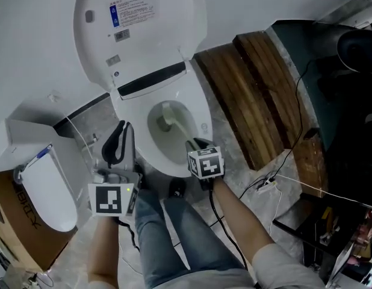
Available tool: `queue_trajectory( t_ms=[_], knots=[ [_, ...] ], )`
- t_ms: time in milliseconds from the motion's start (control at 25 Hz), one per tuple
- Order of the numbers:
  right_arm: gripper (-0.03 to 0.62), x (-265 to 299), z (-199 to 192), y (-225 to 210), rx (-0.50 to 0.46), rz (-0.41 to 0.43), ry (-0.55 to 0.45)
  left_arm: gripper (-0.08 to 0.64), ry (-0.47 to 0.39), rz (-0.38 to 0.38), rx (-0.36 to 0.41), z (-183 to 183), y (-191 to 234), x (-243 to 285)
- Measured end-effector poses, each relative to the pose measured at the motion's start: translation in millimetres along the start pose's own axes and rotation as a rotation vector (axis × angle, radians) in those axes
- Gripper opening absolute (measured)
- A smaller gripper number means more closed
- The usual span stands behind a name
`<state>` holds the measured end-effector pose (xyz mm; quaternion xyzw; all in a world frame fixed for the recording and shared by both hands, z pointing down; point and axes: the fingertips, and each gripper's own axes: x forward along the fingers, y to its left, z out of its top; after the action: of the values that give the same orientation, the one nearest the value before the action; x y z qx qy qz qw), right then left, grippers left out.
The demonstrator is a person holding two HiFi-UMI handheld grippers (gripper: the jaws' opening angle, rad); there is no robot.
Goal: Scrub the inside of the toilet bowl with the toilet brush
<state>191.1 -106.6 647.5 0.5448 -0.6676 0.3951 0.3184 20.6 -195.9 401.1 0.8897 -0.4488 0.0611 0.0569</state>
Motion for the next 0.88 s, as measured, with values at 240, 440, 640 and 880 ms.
queue_trajectory(
  t_ms=[240,440,640,880],
  knots=[
    [0.101,17.7,4.2,0.8,-0.060,-0.010,0.010,0.092,-0.006,-0.016,-0.003,-22.3,-7.8,0.9],
    [0.101,31.4,6.9,-1.8,-0.068,-0.026,-0.001,0.059,-0.039,0.044,0.036,-32.9,-1.6,-0.3],
    [0.101,47.9,11.0,-8.1,-0.100,-0.061,-0.010,0.003,-0.028,0.071,0.015,-48.4,3.3,-3.2],
    [0.101,62.0,14.8,-7.3,-0.163,-0.112,-0.029,0.003,-0.024,0.096,-0.007,-68.0,9.6,-12.7]
  ],
)
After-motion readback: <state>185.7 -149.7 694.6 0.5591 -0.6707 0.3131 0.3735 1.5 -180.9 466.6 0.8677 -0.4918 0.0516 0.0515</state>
